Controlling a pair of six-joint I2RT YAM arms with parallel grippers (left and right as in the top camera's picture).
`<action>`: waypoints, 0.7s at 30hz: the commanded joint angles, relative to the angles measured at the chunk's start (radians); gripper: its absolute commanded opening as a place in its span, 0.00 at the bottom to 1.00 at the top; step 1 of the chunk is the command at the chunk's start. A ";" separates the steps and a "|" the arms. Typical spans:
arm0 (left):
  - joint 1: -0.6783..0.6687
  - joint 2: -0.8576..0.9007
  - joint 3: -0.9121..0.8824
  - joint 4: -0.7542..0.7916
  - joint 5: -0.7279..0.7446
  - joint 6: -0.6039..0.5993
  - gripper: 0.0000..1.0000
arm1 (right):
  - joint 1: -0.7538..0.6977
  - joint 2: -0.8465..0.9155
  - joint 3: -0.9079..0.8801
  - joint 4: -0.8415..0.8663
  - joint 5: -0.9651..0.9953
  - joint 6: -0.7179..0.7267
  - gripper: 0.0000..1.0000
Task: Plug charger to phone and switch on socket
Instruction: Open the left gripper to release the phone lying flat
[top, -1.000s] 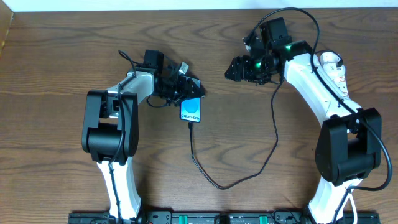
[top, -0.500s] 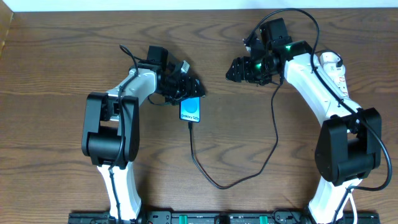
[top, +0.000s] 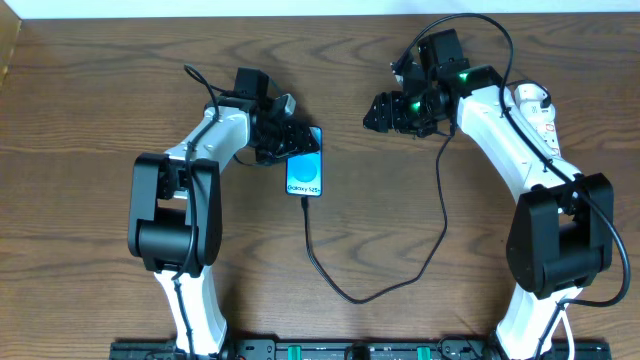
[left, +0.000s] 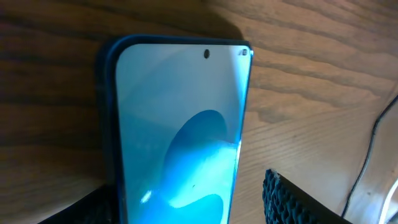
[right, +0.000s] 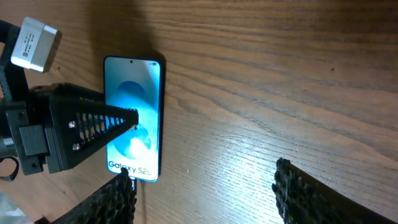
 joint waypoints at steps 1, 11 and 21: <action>0.035 0.068 -0.051 -0.026 -0.361 0.021 0.68 | 0.007 -0.005 0.006 -0.001 0.005 -0.019 0.71; 0.035 -0.035 -0.051 -0.031 -0.394 0.021 0.68 | 0.007 -0.005 0.006 -0.002 0.004 -0.019 0.71; 0.066 -0.187 -0.051 -0.055 -0.394 0.021 0.68 | 0.007 -0.005 0.006 -0.002 0.004 -0.027 0.71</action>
